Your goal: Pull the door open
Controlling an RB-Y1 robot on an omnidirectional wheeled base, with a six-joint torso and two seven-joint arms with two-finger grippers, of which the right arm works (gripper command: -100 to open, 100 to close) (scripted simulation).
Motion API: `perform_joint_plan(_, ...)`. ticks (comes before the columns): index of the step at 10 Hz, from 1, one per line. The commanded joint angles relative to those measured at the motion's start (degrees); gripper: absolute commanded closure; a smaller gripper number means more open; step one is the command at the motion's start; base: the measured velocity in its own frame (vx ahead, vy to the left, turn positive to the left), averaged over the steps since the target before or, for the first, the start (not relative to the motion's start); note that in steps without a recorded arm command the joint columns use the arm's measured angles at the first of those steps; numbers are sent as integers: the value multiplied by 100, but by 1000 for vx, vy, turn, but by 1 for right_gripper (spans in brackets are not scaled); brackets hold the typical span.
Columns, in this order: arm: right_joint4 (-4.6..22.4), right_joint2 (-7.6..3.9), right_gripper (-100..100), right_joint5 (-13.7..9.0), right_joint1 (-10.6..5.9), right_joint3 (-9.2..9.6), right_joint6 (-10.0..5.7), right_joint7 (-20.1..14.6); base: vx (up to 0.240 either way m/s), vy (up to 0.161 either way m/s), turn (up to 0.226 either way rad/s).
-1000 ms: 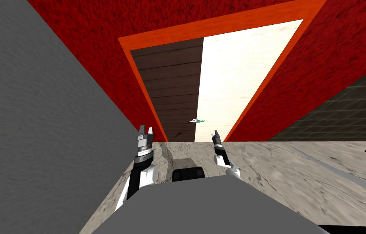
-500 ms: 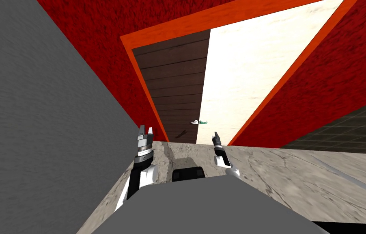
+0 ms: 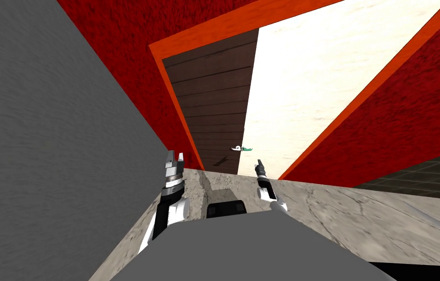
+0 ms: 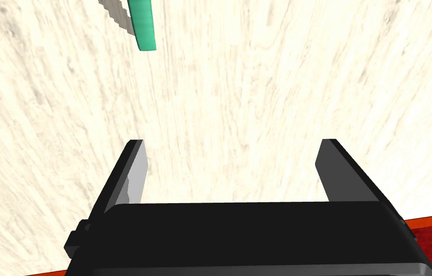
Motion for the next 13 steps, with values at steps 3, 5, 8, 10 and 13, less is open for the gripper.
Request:
perform_joint_plan(3,511,-21,-100,-39,-186,-49,-75,15,83,-62,112)
perform_joint_plan(5,812,-34,-100,-63,-301,-79,-115,23,89,-57,135)
perform_joint_plan(8,1094,-46,-100,-85,-408,-108,-153,31,65,-57,75)
perform_joint_plan(10,1295,-54,-100,-101,-486,-127,-180,36,53,-45,88)
perform_joint_plan(13,1595,-64,-100,-125,-606,-157,-221,44,51,-44,82)
